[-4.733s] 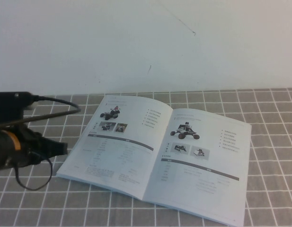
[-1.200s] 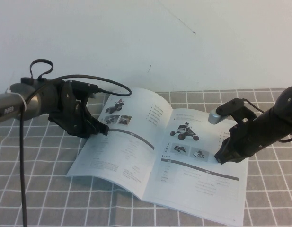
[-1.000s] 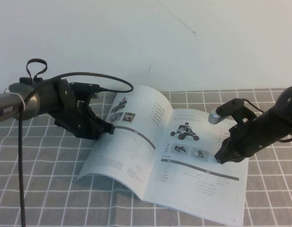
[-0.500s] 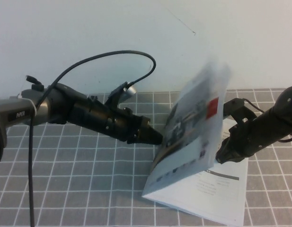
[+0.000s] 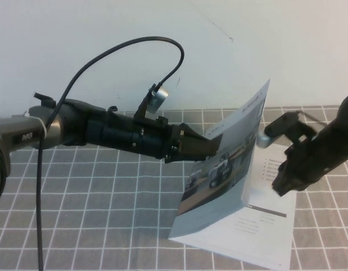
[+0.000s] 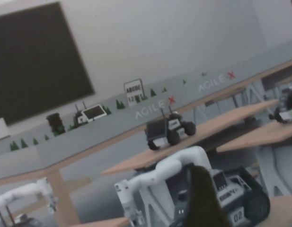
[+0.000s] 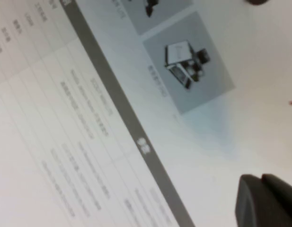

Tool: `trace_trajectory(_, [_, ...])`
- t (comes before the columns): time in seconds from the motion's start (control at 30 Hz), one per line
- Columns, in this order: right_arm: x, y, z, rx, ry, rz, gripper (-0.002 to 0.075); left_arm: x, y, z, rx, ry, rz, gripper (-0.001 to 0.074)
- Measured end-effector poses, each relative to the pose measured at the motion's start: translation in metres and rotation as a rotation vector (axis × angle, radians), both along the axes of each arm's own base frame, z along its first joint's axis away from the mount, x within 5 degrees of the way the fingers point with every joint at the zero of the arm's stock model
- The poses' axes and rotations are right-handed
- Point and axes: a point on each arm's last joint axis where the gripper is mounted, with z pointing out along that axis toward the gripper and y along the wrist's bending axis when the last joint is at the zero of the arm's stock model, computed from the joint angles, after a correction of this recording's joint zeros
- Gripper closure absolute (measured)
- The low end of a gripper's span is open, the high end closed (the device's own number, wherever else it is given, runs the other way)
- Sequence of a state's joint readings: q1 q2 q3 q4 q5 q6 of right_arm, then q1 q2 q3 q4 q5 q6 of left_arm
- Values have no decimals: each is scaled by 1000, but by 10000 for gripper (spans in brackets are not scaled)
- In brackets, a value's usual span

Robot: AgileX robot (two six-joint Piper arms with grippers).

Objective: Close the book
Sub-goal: 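Close the open booklet and leave it lying on the table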

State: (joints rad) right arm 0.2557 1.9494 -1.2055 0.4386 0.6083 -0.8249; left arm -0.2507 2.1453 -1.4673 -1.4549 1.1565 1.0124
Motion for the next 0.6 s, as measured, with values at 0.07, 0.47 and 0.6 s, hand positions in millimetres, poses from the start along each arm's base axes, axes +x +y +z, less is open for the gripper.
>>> trace_trajectory(0.07, [-5, -6, 22, -40, -25, -9, 729, -1, 1, 4, 18, -21, -15, 402])
trace_trajectory(0.47, [-87, -42, 174, -119, -258, -112, 729, -15, 30, 87, 456, -403, 48, 731])
trace_trajectory(0.6, [-119, -52, 199, -112, -347, -120, 729, -34, 51, 126, 622, -522, 138, 734])
